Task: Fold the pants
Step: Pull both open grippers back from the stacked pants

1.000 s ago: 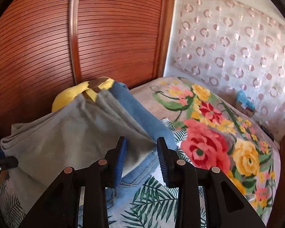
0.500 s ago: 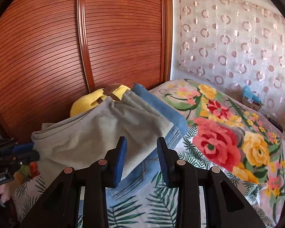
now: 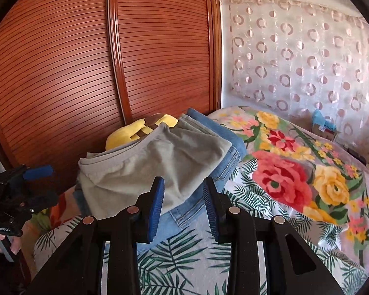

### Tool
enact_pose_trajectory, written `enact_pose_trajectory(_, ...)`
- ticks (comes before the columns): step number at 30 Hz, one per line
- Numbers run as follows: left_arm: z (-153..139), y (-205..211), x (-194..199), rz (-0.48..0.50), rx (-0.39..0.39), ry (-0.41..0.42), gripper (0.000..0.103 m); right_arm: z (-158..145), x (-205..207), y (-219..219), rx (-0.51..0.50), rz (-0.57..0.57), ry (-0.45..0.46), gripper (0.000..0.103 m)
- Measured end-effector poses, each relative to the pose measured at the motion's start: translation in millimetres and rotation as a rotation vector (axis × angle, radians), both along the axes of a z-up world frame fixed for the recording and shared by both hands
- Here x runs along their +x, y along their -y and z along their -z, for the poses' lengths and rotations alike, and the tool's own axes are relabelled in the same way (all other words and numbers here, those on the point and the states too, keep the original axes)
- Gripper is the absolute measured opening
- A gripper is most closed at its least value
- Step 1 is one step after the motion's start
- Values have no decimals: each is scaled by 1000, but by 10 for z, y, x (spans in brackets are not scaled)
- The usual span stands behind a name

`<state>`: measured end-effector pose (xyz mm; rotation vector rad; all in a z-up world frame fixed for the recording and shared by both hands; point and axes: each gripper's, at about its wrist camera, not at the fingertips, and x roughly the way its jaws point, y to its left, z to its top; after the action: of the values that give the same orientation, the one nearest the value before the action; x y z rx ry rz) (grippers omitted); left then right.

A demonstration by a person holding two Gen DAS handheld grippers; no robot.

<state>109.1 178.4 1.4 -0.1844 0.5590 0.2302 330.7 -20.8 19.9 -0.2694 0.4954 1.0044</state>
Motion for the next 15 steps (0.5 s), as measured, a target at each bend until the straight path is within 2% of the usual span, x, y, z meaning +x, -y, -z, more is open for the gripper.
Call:
enact_pose_trajectory(2, -18, 26, -35, 8, -1, 7, 98, -1, -73, 38, 6, 6, 2, 34)
enact_pose_trajectory(4, -44, 45, -82, 14, -1, 21, 102, -12, -134, 87, 14, 10, 3, 34)
enact_pose_trajectory(9, -127, 157, -172, 37, 17, 36, 102, 7, -272, 179, 22, 25, 2, 34)
enact_pose_trajectory(13, -143, 274, -203, 57, 46, 17, 102, -5, -390, 261, 33, 42, 3, 34)
enact_pose_trajectory(15, -135, 341, -219, 74, 52, 7, 102, -13, -462, 313, 35, 56, 8, 37)
